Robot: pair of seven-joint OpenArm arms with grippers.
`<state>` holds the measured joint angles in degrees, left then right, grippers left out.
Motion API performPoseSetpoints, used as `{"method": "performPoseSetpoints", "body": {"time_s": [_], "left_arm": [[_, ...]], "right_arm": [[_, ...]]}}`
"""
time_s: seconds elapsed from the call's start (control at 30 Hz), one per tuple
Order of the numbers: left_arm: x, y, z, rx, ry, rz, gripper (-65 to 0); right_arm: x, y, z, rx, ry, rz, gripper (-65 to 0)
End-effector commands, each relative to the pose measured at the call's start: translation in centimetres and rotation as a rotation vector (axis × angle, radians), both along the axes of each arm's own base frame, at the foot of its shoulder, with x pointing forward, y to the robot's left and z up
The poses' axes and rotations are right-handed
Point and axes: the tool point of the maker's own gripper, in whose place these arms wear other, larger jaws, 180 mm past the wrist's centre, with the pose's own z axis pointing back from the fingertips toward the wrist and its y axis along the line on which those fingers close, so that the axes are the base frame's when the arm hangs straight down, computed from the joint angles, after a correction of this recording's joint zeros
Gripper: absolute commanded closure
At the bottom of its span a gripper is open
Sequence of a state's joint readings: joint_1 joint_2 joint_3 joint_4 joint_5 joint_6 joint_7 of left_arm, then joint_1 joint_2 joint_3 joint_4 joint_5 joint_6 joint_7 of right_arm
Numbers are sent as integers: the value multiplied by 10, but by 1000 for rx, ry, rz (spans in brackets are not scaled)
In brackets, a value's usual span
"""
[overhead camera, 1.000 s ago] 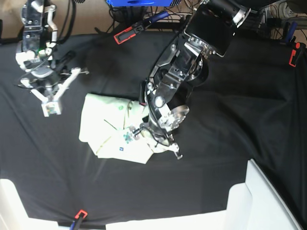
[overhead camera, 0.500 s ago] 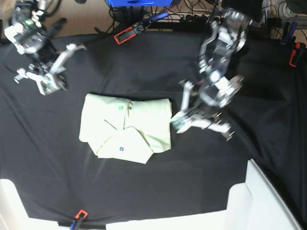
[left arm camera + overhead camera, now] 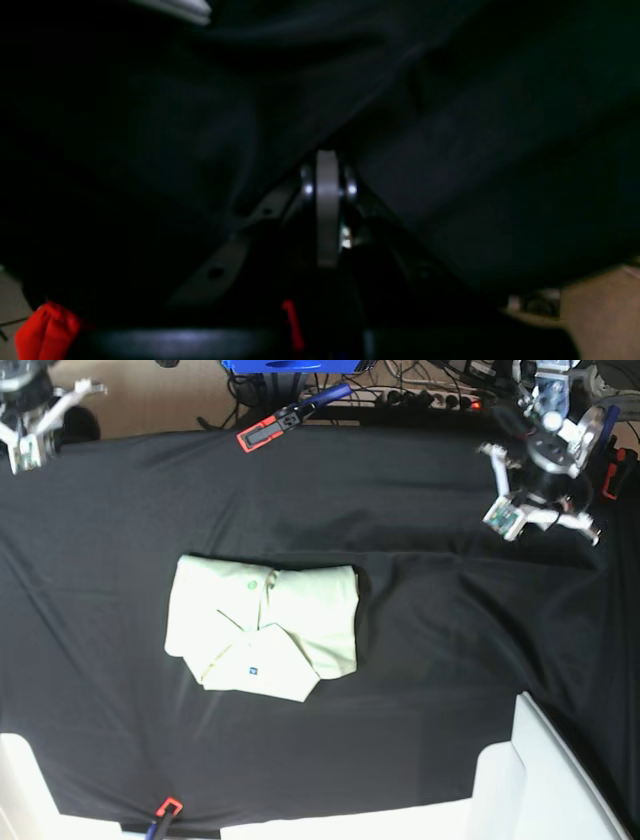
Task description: Fold the T-shirt properly
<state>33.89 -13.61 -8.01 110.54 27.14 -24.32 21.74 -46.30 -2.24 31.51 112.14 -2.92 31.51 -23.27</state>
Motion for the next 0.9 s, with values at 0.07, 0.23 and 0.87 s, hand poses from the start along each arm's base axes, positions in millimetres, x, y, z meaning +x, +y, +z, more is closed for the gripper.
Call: {"method": "performPoseSetpoints", "body": {"time_s": [0.07,0.23,0.87], "left_arm": [[-31,6,-5,22,64,5,0],[-95,2,-31,6,231,10,0],[-303,-56,-261,-305,1135,433,0]], "right_arm": [[-34,-3,-10,-12,161,-35,0],[-81,-10,-30,-33,455,-113,-1],[-195,146,-236,571,857,-71,-10]]}}
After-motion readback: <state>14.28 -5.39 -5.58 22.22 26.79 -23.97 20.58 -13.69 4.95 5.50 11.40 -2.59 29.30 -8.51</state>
